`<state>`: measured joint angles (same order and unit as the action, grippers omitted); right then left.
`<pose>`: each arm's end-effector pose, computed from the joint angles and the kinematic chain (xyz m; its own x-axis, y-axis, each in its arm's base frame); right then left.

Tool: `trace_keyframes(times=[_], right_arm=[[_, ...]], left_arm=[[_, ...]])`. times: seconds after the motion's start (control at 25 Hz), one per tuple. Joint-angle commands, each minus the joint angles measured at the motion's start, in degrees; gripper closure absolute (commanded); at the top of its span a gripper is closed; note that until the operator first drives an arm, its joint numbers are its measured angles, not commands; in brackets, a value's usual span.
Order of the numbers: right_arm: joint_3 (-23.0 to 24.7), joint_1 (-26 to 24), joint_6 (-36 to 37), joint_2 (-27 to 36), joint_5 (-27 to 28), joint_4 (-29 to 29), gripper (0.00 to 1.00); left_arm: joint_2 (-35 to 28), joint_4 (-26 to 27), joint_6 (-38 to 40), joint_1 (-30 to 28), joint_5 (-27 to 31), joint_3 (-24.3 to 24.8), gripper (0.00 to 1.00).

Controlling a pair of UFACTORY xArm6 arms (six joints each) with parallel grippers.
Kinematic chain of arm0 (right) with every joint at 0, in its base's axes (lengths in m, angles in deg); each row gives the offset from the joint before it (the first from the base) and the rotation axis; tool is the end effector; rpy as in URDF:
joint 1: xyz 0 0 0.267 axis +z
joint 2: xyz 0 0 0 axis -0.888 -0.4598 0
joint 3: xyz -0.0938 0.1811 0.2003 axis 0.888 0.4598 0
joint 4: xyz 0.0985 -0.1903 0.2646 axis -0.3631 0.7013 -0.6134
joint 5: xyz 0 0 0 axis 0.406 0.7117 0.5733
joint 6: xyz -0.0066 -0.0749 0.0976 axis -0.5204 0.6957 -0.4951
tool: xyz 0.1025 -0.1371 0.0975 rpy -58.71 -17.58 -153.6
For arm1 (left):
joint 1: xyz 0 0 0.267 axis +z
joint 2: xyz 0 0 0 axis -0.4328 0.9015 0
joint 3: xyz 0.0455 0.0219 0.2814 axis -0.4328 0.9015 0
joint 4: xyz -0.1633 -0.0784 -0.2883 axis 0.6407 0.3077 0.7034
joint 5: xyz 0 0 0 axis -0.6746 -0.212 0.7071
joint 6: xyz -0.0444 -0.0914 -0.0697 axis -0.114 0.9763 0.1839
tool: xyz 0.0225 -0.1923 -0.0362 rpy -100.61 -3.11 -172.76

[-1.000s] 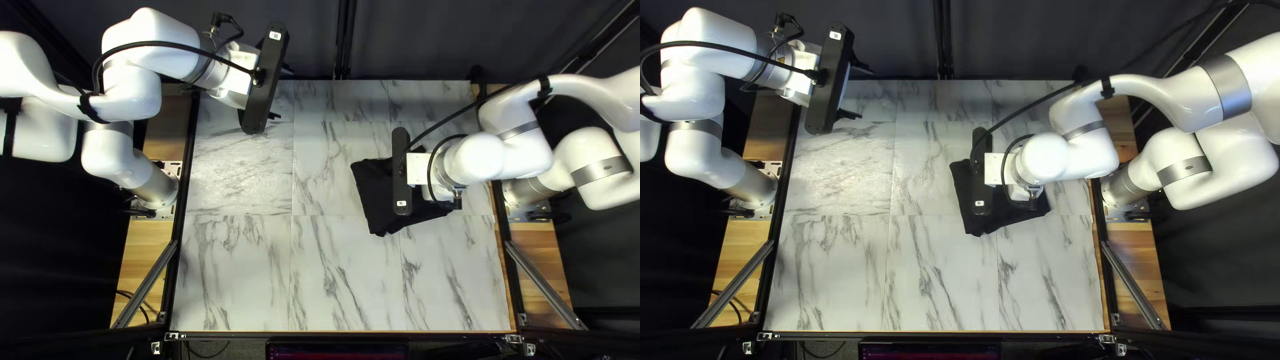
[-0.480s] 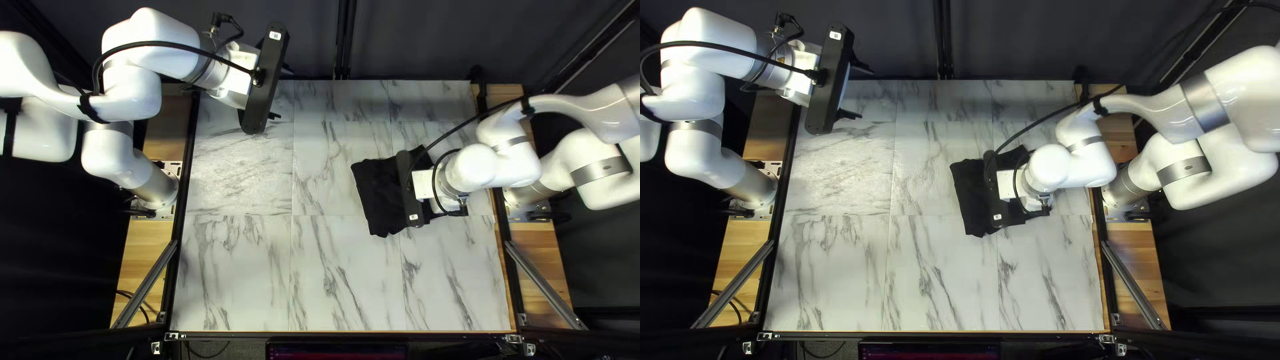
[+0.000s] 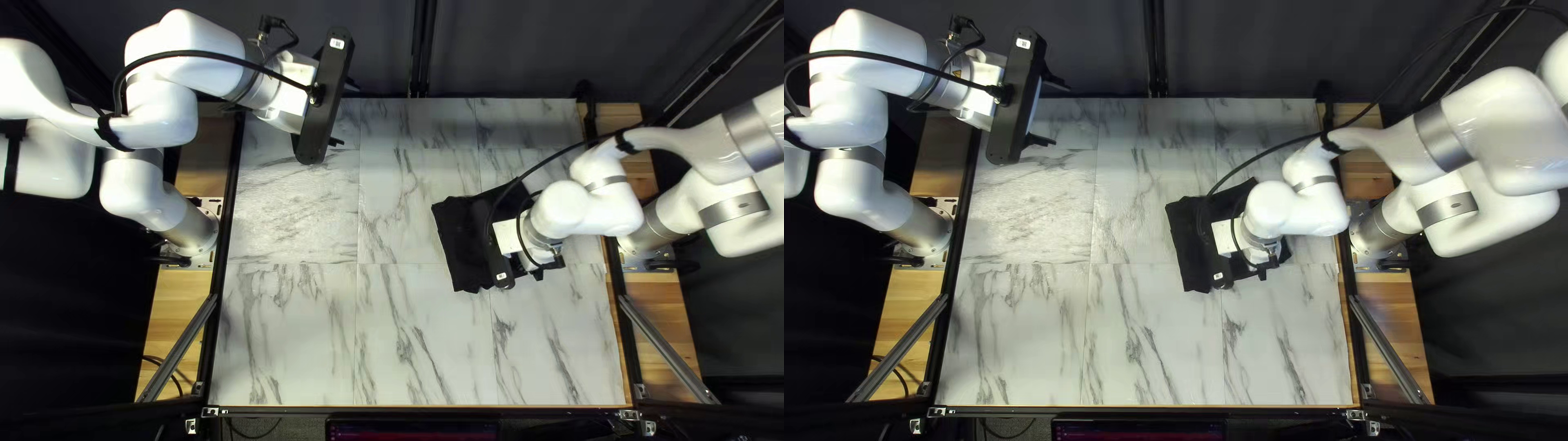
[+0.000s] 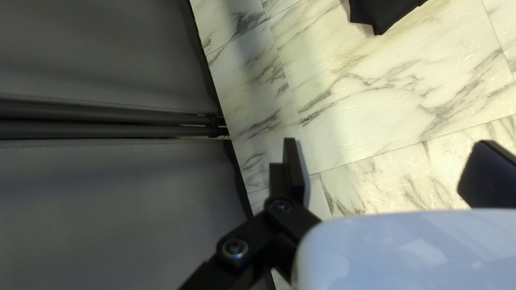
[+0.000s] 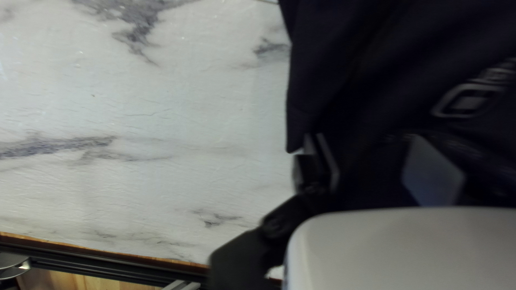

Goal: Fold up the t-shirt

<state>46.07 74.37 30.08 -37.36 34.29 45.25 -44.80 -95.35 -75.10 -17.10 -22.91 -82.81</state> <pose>0.3094 0.0678 0.0719 0.9759 0.2172 -0.0204 0.2169 -0.9761 -0.0165 0.4024 0.0917 0.3450 0.7780 -0.4675 0.4197 -0.2766 -0.8547 -0.4393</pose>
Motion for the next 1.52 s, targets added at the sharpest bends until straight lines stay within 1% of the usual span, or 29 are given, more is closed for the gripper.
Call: trace_keyframes(times=[0.04,0.16,0.28,0.32,0.4,0.48,0.52,0.6,0.64,0.68,0.76,0.8,0.84,0.88,0.92,1.32,1.52], right_arm=[[-0.8,-3.1,-0.3,6.7,4.9,2.7,0.0],[-0.4,-6.7,2.0,10.4,5.8,3.7,0.0],[1.9,-12.1,5.9,12.5,2.9,3.8,0.0],[3.2,-15.1,8.6,12.4,0.5,3.2,0.0],[4.8,-18.1,11.7,11.8,-2.6,1.9,0.0],[5.8,-20.2,14.4,10.4,-5.2,0.3,0.0],[6.2,-21.3,16.2,8.8,-7.3,-1.0,0.0],[6.3,-21.8,17.9,5.7,-10.3,-2.7,0.09],[6.1,-21.8,18.6,3.9,-11.7,-3.5,0.16],[6.0,-21.8,19.1,3.0,-12.5,-4.1,0.28],[6.1,-22.1,20.9,0.7,-14.1,-5.7,0.39],[6.0,-22.4,22.1,-0.5,-14.8,-6.6,0.46],[6.0,-22.5,22.4,-0.8,-14.9,-6.9,0.76],[5.9,-23.0,23.6,-1.6,-15.1,-7.7,0.92],[5.7,-23.4,24.5,-2.2,-15.2,-8.3,1.0],[4.5,-25.3,25.1,-2.2,-13.5,-7.4,1.0],[2.4,-25.8,23.6,-0.9,-10.5,-4.9,1.0]], left_arm=[[0.0,0.0,0.0,0.0,0.0,0.0,0.0],[0.0,0.0,0.0,0.0,0.0,0.0,0.0],[0.0,0.0,0.0,0.0,0.0,0.0,0.0],[0.0,0.0,0.0,0.0,0.0,0.0,0.0],[0.0,0.0,0.0,0.0,0.0,0.0,0.0],[0.0,0.0,0.0,0.0,0.0,0.0,0.0],[0.0,0.0,0.0,0.0,0.0,0.0,0.0],[0.0,0.0,0.0,0.0,0.0,0.0,0.0],[0.0,0.0,0.0,0.0,0.0,0.0,0.0],[0.0,0.0,0.0,0.0,0.0,0.0,0.0],[0.0,0.0,0.0,0.0,0.0,0.0,0.0],[0.0,0.0,0.0,0.0,0.0,0.0,0.0],[0.0,0.0,0.0,0.0,0.0,0.0,0.0],[0.0,0.0,0.0,0.0,0.0,0.0,0.0],[0.0,0.0,0.0,0.0,0.0,0.0,0.0],[0.0,0.0,0.0,0.0,0.0,0.0,0.0],[0.0,0.0,0.0,0.0,0.0,0.0,0.0]])
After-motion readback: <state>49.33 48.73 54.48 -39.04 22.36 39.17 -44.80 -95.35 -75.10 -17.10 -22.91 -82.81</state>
